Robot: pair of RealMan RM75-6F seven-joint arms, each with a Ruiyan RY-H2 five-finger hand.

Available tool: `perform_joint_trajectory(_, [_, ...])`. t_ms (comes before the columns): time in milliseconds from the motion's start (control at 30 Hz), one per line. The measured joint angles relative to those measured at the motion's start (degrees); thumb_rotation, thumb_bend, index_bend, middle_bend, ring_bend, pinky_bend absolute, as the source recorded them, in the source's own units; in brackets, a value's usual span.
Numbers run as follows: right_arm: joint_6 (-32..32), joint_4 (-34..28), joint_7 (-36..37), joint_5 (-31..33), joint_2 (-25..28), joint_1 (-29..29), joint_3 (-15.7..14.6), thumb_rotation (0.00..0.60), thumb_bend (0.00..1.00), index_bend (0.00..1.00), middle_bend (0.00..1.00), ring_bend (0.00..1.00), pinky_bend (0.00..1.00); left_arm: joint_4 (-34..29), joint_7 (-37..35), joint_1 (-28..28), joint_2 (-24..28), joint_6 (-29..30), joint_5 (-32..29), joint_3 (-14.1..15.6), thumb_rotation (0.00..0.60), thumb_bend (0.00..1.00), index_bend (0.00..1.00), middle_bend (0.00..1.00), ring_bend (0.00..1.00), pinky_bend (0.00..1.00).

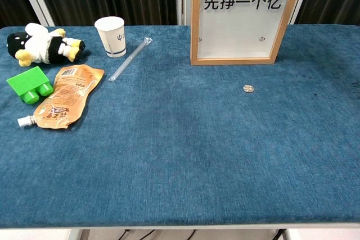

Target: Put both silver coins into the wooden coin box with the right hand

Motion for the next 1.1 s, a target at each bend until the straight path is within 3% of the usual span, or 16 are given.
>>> perform_joint_trajectory(267, [-7.59, 6.57, -8.34, 12.97, -0.49, 7.31, 0.23, 0.600, 0.39, 0.81, 0.08, 0.00, 0.00, -0.69, -0.77, -0.64, 0.74, -0.45, 0.96, 0.27, 0.600, 0.09, 0.06, 0.01, 0.00, 0.00])
perform_joint_trajectory(633, [-7.99, 6.38, -13.15, 26.23, -0.36, 11.02, -1.70, 0.600, 0.37, 0.81, 0.08, 0.00, 0.00, -1.31, -1.11, -0.91, 0.99, 0.31, 1.37, 0.09, 0.600, 0.09, 0.06, 0.01, 0.00, 0.00])
perform_joint_trajectory(1100, [-6.66, 6.04, -13.61, 31.53, 0.23, 13.80, -4.95, 0.600, 0.37, 0.81, 0.08, 0.00, 0.00, -0.97, -1.29, -0.90, 0.88, 0.49, 1.46, 0.27, 0.600, 0.09, 0.06, 0.01, 0.00, 0.00])
